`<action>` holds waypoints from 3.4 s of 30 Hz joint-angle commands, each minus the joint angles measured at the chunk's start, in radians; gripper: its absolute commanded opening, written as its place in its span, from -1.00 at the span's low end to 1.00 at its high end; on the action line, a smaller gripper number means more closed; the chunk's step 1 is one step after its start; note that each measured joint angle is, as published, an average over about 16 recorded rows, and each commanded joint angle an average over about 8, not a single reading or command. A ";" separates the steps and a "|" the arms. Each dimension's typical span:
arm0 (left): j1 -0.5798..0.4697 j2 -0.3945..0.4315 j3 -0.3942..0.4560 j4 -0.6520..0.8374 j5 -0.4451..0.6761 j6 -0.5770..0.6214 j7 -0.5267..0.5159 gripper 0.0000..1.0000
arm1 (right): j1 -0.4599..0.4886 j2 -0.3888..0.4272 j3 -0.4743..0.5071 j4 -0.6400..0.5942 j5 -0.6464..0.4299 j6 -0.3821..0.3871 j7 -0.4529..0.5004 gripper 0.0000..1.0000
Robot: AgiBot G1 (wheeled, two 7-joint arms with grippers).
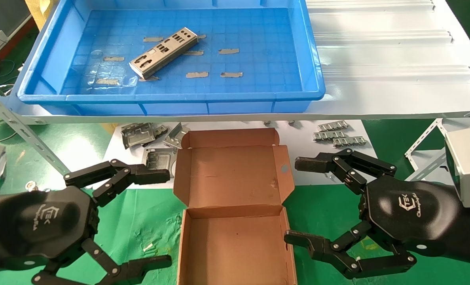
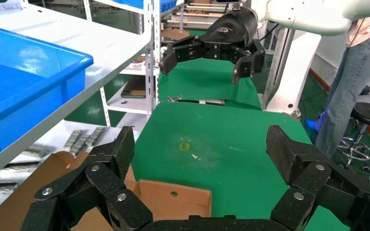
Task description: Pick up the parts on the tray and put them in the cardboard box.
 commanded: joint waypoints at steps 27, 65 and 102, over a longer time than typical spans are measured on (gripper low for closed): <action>0.000 0.000 0.000 0.000 0.000 0.000 0.000 1.00 | 0.000 0.000 0.000 0.000 0.000 0.000 0.000 -1.00; -0.021 -0.002 -0.001 -0.004 0.008 -0.002 -0.001 1.00 | 0.000 0.000 0.000 0.000 0.000 0.000 0.000 -1.00; -0.969 0.544 0.318 1.044 0.723 -0.278 0.095 1.00 | 0.000 0.000 0.000 0.000 0.000 0.000 0.000 -0.18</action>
